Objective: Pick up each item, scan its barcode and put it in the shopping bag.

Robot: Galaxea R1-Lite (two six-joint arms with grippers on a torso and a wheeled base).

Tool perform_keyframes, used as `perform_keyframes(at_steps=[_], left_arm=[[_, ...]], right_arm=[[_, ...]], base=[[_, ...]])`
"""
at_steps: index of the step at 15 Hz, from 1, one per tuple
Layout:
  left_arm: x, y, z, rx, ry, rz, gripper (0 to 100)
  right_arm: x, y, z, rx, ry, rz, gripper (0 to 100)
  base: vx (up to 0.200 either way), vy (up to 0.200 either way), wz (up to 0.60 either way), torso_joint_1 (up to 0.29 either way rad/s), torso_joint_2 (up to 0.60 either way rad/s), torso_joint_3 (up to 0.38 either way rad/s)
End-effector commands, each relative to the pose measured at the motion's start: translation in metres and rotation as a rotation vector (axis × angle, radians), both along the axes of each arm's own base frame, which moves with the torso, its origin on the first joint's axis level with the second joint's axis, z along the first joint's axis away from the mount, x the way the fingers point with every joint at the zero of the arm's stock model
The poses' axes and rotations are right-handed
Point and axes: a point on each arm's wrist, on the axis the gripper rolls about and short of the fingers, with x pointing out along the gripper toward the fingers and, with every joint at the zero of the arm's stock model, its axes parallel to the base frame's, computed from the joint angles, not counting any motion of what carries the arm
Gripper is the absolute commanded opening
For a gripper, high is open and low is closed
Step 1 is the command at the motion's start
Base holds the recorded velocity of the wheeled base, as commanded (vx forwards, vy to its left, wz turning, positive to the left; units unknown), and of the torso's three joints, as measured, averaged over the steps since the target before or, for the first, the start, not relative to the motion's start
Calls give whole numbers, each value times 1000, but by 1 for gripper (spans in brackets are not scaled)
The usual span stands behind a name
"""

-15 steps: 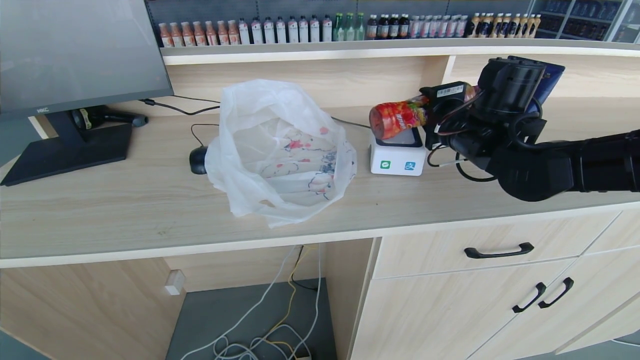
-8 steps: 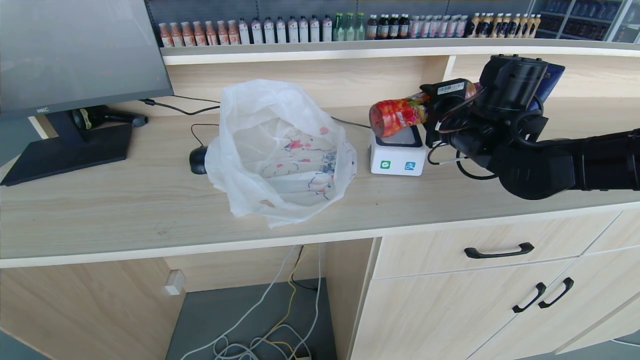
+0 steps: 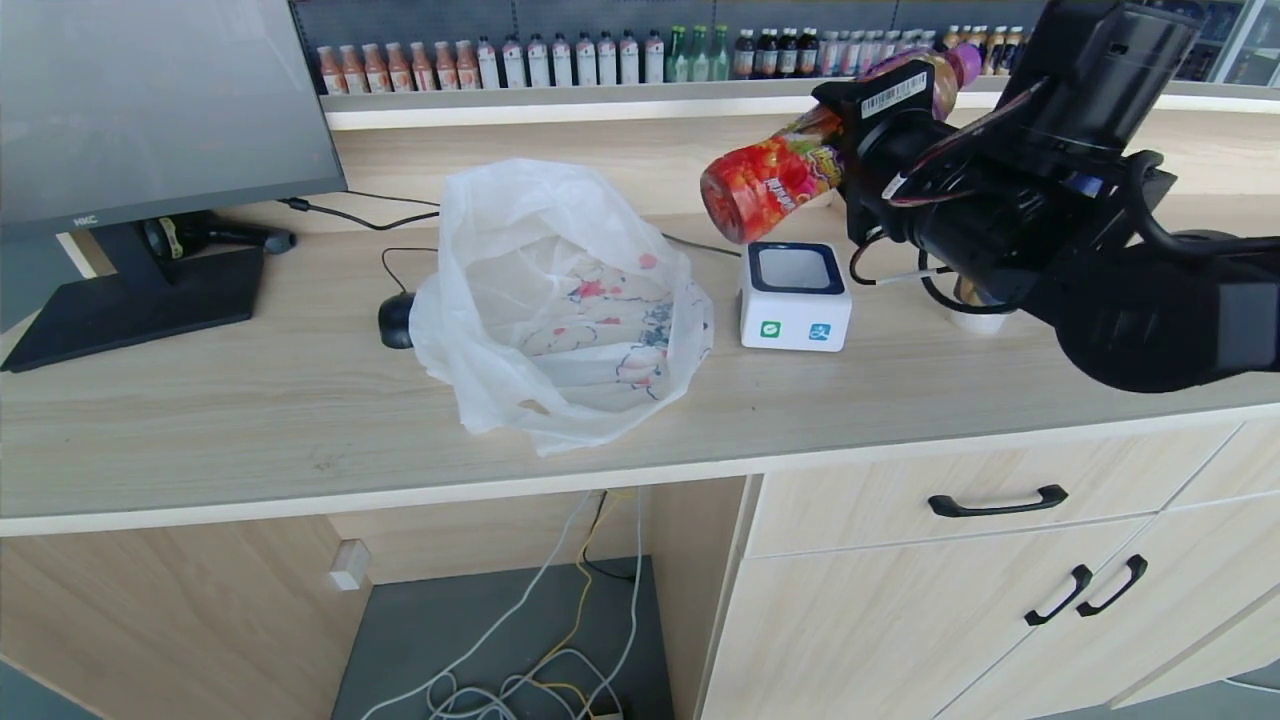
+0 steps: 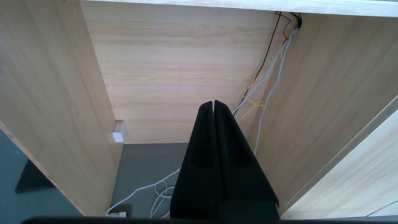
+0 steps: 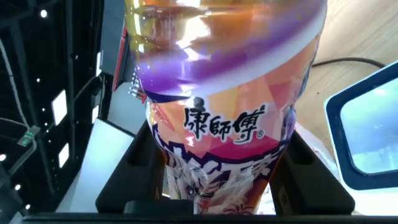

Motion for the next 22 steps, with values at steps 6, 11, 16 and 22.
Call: perform_keyframes(at_steps=[6,11,16,22], left_arm=[[0,0,0,0,0,0,0],[0,0,0,0,0,0,0],[0,0,0,1,0,0,0],[0,0,0,9,0,0,0]], right_arm=[[-71,16,-6,-388,-236,-84,0],[-77,16,-37,-660,-461,-277,0],[-81,18,-78,-836,-542,-314,0],[-78,9,-76,-875,-662,-235,0]], base=[[0,0,0,0,0,0],[0,0,0,0,0,0],[0,0,0,0,0,0],[0,0,0,0,0,0]])
